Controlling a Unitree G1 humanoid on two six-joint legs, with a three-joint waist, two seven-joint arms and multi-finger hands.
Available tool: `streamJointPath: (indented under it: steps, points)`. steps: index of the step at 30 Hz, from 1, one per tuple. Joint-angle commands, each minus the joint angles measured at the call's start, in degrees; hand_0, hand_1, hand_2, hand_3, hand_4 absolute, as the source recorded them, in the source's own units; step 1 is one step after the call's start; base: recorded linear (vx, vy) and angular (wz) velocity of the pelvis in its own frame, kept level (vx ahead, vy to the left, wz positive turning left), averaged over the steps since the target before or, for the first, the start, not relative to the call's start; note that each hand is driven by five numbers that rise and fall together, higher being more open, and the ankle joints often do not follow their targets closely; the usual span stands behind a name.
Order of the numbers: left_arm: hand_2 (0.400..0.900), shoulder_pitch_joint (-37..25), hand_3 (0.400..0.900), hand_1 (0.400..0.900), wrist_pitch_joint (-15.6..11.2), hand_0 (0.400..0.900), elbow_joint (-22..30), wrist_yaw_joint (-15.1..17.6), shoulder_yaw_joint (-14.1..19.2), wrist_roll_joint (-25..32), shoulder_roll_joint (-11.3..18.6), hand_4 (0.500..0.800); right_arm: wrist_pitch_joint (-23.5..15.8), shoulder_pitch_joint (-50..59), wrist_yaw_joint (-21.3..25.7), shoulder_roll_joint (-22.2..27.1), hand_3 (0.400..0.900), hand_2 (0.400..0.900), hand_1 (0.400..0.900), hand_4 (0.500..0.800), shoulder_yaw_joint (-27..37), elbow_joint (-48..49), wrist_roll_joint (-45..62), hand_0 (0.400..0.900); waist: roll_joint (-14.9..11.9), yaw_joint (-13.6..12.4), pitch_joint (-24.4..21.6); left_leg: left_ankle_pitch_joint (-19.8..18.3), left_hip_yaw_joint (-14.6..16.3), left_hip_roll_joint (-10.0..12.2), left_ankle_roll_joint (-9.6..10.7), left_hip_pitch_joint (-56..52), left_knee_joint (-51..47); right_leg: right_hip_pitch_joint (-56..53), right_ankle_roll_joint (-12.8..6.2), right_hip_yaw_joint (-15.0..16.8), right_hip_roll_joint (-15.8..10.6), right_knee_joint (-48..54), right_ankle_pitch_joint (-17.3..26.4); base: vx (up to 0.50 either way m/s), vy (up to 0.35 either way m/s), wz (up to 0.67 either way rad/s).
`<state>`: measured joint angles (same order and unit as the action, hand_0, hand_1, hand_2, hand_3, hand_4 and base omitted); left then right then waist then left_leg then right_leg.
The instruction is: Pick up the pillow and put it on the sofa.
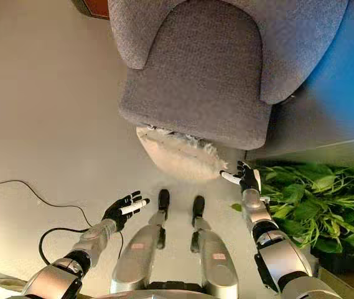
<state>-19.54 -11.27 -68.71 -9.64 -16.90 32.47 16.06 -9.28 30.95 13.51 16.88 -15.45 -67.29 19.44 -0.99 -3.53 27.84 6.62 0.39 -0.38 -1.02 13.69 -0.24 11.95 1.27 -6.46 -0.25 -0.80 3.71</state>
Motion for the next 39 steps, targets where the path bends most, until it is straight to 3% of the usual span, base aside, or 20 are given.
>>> streamJointPath:
  steps: [1, 9, 20, 31, 39]
  points:
    - [0.9, 1.1, 0.9, 0.9, -1.8, 0.9, 0.2, 0.6, -0.8, 1.5, 0.1, 0.8, -1.5, -0.7, 2.5, 3.5, 0.9, 0.9, 0.9, 0.8, -0.6, 5.1, -1.5, 0.9, -1.0, -0.6, -2.2, -3.1, -2.4, -2.5, 0.0, 2.5, 3.0, 4.9, -3.08, -0.1, -2.0, -5.3, 0.7, 0.0, 0.0, 0.0]
    - [0.9, 0.1, 0.9, 0.9, -2.7, 0.9, 0.1, 3.2, -0.7, 1.6, 0.2, 0.8, -1.8, -0.1, 3.4, 4.1, 0.9, 0.9, 0.9, 0.8, -0.7, 5.4, -2.0, 0.9, -0.8, -0.4, -0.3, -3.3, -2.0, -3.0, 0.1, 5.9, 7.1, 7.7, -2.73, -0.6, -2.2, -8.0, 0.7, 0.01, -0.013, 0.05]
    - [0.9, -0.3, 0.9, 0.9, -4.4, 0.9, 2.4, 1.3, -1.2, 3.6, -0.3, 0.8, -2.9, 1.5, 4.0, 4.8, 0.9, 0.9, 0.9, 0.8, -0.4, 6.4, -1.9, 0.9, -0.4, -0.2, 1.9, -3.2, -1.8, -3.7, -0.3, 9.6, 8.9, 11.7, -2.71, -0.3, -2.3, -9.8, 1.1, 0.0, 0.0, 0.04]
    - [0.9, 0.8, 0.9, 0.9, -6.4, 0.9, 10.0, 3.4, -2.6, 7.0, -0.1, 0.8, -3.1, 4.8, 8.4, 8.4, 0.9, 0.9, 0.9, 0.8, -1.1, 12.7, -4.8, 0.9, 0.9, 0.2, 2.0, -2.3, -1.6, -4.5, -0.5, 22.7, 13.9, 25.1, -2.79, -0.6, -2.1, -14.9, 2.2, -0.02, 0.002, 0.07]
    - [0.9, 0.8, 0.9, 0.9, -7.9, 0.9, 12.4, 2.8, -3.6, 9.1, -1.0, 0.8, -3.5, 9.2, 9.7, 10.0, 0.9, 0.9, 0.9, 0.8, -0.9, 11.9, -4.4, 0.9, 2.3, -0.4, 2.0, -2.0, -2.1, -4.5, -0.4, 28.3, 16.3, 30.9, -2.54, -0.6, -2.3, -17.2, 1.8, -0.02, 0.014, 0.06]
